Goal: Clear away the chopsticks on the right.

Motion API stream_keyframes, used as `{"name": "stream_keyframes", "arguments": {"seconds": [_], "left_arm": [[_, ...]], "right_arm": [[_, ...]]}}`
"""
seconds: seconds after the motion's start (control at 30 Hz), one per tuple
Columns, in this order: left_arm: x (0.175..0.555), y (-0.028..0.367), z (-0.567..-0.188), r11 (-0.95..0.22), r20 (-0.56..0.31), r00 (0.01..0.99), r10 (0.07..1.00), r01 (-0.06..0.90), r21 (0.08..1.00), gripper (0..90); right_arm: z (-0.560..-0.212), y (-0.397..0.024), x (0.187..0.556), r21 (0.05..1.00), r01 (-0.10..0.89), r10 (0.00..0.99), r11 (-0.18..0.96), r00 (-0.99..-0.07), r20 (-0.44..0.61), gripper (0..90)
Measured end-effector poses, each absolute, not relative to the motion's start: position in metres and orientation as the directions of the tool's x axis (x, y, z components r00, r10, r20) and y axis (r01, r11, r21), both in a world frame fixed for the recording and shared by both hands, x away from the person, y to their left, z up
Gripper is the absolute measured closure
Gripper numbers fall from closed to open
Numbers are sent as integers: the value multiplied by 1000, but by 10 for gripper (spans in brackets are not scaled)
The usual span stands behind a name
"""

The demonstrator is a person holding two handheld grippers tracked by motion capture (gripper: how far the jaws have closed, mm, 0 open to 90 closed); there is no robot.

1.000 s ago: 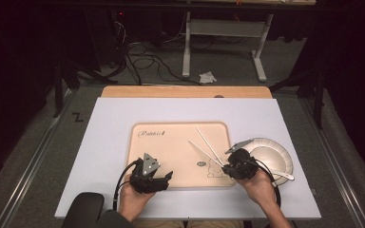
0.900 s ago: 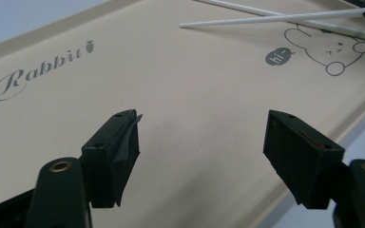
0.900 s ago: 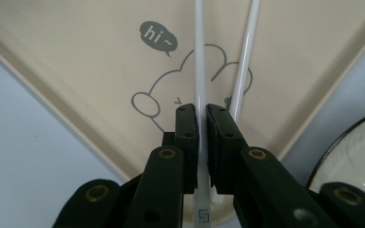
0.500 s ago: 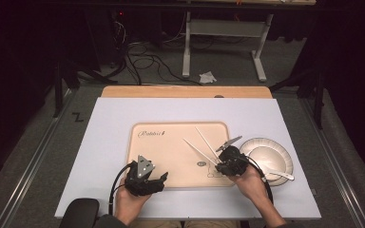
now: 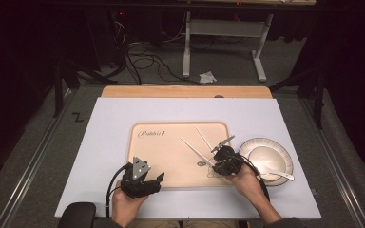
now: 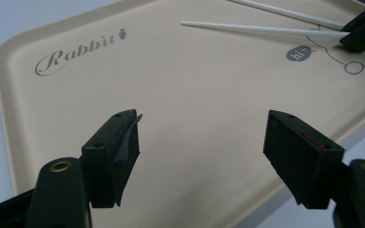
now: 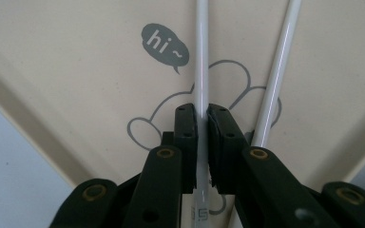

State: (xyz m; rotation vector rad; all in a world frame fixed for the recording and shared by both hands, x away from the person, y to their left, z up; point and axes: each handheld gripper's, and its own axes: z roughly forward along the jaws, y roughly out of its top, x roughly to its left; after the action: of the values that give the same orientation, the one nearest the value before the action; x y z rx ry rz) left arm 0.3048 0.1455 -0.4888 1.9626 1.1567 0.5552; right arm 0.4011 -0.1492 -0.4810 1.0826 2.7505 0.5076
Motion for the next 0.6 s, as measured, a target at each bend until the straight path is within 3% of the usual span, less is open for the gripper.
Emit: {"name": "stream_keyframes", "arguments": {"seconds": [0.33, 0.6], "left_arm": [[305, 145, -488, -286, -15, 492, 871, 531, 798, 280], [304, 146, -488, -287, -15, 492, 870, 533, 796, 281]], "right_arm": [[-478, -150, 400, 373, 627, 683, 684, -730, -23, 829], [-470, -146, 397, 443, 580, 654, 684, -756, -20, 900]]}}
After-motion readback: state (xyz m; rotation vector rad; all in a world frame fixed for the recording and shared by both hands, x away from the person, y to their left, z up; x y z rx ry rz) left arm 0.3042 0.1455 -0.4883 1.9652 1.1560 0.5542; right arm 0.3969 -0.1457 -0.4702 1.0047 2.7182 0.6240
